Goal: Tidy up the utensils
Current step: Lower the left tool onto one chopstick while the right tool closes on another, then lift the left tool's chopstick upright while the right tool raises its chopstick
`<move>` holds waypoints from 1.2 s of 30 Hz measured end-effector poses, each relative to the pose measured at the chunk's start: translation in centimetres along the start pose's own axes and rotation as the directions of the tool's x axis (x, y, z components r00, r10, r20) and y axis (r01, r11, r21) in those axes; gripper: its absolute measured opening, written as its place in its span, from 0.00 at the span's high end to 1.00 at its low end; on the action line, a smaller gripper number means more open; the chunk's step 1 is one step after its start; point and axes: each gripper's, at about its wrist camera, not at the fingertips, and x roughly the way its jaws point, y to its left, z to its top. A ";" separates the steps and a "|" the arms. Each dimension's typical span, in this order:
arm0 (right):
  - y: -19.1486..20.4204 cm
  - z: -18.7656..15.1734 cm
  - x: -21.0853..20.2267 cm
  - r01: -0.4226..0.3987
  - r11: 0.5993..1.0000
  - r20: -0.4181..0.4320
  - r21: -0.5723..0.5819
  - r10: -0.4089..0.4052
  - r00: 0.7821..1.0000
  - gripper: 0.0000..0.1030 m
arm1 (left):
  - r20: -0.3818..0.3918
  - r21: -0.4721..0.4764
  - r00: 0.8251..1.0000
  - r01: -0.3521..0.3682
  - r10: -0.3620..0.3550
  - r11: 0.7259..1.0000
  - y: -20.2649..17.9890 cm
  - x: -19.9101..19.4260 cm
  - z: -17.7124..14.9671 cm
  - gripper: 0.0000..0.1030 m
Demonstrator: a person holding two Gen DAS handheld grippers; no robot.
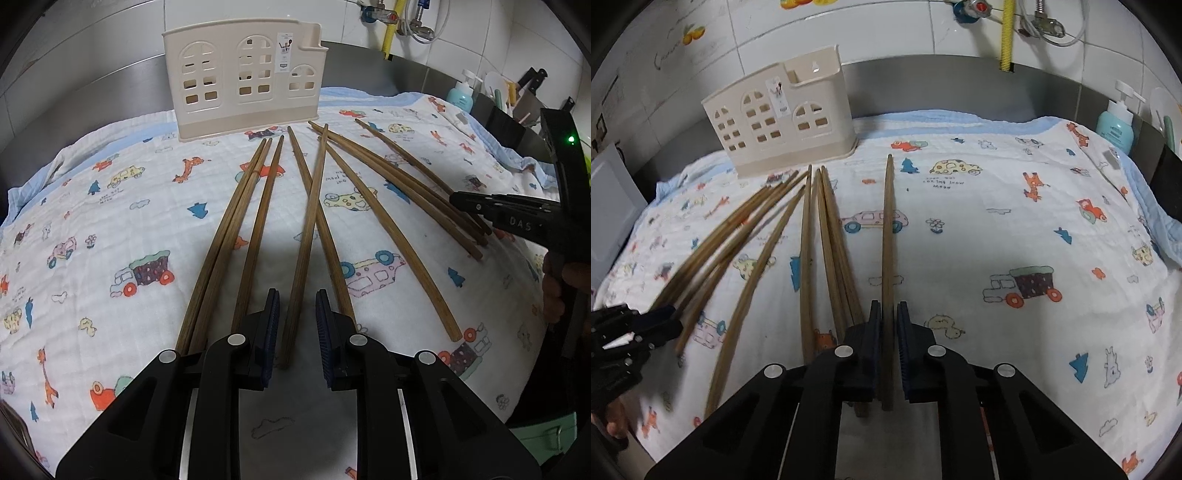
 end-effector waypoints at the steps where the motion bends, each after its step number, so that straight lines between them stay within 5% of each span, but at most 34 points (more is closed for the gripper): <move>1: 0.0 0.0 0.0 0.000 1.000 -0.001 -0.001 0.000 1.000 0.92 | 0.000 0.005 1.000 -0.002 0.002 1.000 -0.1 0.1 0.1 0.81; 19: 0.2 -0.4 -1.5 0.001 1.000 0.035 -0.023 -0.001 0.999 0.94 | -0.006 -0.015 1.000 -0.028 0.028 0.999 -0.7 0.2 0.8 0.95; 36: 1.5 3.1 -8.5 -0.007 0.996 0.206 -0.092 0.026 0.978 0.94 | 0.191 -0.032 0.982 0.004 0.002 0.999 -0.9 -6.6 4.1 0.95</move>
